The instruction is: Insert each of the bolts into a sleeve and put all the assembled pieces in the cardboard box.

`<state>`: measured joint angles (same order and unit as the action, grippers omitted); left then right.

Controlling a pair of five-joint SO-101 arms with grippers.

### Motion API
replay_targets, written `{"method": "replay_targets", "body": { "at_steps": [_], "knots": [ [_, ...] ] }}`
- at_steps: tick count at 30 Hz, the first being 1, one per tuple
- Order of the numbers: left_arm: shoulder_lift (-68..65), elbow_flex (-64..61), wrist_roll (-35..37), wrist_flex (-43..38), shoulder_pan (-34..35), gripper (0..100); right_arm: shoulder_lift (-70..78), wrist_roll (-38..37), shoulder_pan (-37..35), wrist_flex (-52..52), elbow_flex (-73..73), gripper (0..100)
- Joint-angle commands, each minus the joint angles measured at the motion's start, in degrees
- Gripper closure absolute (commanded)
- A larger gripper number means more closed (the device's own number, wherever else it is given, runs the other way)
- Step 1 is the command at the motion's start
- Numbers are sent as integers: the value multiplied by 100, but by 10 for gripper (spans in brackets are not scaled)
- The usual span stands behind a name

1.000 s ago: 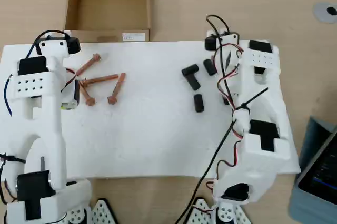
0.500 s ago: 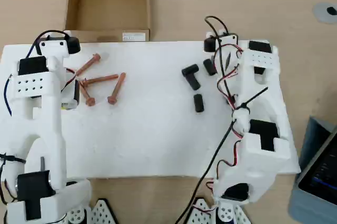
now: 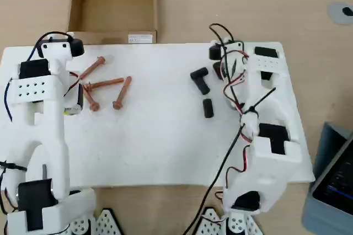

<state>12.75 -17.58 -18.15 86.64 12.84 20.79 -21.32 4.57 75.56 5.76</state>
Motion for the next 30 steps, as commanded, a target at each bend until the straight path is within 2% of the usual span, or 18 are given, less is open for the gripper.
{"method": "replay_targets", "body": {
  "at_steps": [1, 8, 19, 26, 30],
  "knots": [
    [22, 229, -35, 18, 35, 993, 224, -26, -75, -44, 48, 987],
    [48, 229, -35, 26, 9, 994, -154, 9, -101, 440, -435, 987],
    [75, 273, 0, 255, 53, 996, -2088, -18, -92, 1837, -1165, 987],
    [75, 281, 413, 615, 53, 996, -3345, 18, -48, 2673, -1121, 987],
    [75, 316, 422, 703, -44, 996, -4189, 281, 57, 2690, -620, 987]
  ]
}}
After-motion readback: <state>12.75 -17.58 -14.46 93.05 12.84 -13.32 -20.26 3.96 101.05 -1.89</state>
